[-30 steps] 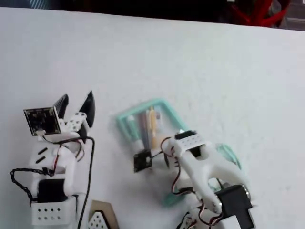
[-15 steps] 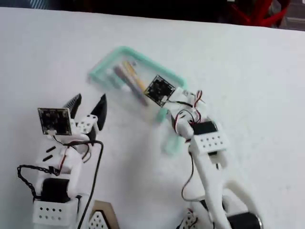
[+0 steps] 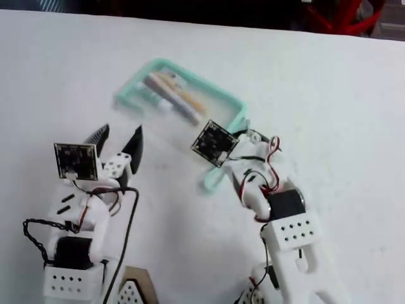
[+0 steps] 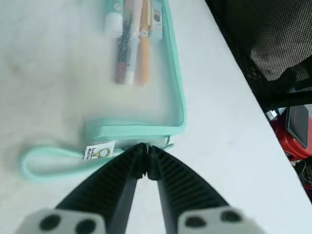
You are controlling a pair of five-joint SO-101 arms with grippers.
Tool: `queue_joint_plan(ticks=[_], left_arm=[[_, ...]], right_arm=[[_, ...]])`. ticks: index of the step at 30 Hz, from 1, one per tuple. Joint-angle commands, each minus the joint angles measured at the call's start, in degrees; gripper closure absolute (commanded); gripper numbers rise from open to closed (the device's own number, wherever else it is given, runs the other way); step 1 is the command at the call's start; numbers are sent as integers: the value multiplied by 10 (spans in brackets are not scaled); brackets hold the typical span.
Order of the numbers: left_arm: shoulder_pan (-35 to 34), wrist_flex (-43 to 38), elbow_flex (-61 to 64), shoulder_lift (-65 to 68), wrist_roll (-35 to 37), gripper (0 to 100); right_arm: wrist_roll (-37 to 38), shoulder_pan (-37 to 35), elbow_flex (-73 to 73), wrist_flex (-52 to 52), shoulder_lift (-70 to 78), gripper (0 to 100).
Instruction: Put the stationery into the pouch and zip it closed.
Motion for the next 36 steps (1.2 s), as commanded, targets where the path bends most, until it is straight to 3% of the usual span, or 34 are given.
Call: queue_joint_plan(ticks=[1, 4, 9, 12, 22, 29, 36], left_arm=[[7, -6, -8, -6, -7, 766], [8, -18, 4, -6, -7, 766], [8, -73, 38, -6, -7, 766], [8, -76, 40, -6, -7, 766], [8, -76, 40, -6, -7, 766], [8, -76, 40, -6, -7, 766], [8, -76, 40, -6, -7, 766]], right_arm=[[-63, 7, -37, -1, 73, 977], [-147, 36, -126, 16, 189, 954], [-320, 50, -303, 108, 389, 805], [-389, 53, -396, 143, 495, 774], [-403, 83, -621, 160, 761, 776], [-400, 113, -681, 232, 790, 776], [-399, 124, -691, 189, 829, 776]])
